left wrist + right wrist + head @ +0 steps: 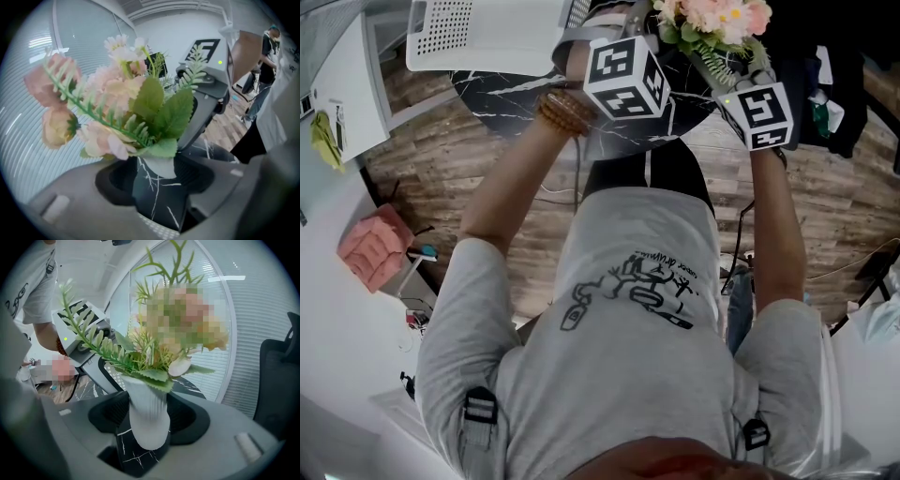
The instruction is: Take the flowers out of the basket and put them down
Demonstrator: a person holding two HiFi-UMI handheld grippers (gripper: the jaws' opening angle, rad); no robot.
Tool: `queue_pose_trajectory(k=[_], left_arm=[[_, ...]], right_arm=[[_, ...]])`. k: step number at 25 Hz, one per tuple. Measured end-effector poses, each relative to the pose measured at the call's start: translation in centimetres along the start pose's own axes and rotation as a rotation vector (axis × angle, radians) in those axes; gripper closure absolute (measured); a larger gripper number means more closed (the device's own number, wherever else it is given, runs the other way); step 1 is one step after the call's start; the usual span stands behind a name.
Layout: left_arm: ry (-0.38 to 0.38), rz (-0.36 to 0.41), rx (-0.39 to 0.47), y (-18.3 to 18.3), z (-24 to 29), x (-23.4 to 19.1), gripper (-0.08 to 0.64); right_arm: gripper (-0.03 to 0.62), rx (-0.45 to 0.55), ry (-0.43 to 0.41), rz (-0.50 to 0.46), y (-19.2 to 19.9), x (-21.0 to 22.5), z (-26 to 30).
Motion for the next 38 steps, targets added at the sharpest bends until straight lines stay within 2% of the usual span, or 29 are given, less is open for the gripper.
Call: queue_pose_trajectory(k=[12, 23, 31, 35, 38], left_arm=[[-0.023, -0.02, 0.002, 0.3, 0.0, 0.2, 0.318], [-0.044, -0.071, 0.011, 0.1, -1.6, 0.2, 0.311], [-0.077, -0.178, 0.059, -0.8, -4.6, 0.6, 0.326], [-0.105, -0.245, 0.114, -1.9, -6.7, 1.0, 0.355], [-0.16, -0.277, 0.161, -2.5, -8.3, 1.3, 0.411]], right_arm=[[0.325, -0.001, 0.008, -0.015, 0.1, 0.0, 0.1], [0.31, -0.023, 0.039, 0.004, -0.6, -0.1, -1.4], [0.331, -0.04, 0.065, 0.05, -1.4, -0.6, -4.5], [0.341, -0.033, 0.074, 0.073, -2.1, -1.5, -6.1], [0.354, -0.016, 0.076, 0.101, -2.5, -2.5, -7.5]])
Point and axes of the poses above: the fingertips, and each gripper's own axes: z forward along the fingers, x to its right, y out of its underside, the point moved 4 cm from there along -z, backward along the fingers, and after that the axes turned 6 degrees about z, right-handed, at the moved point
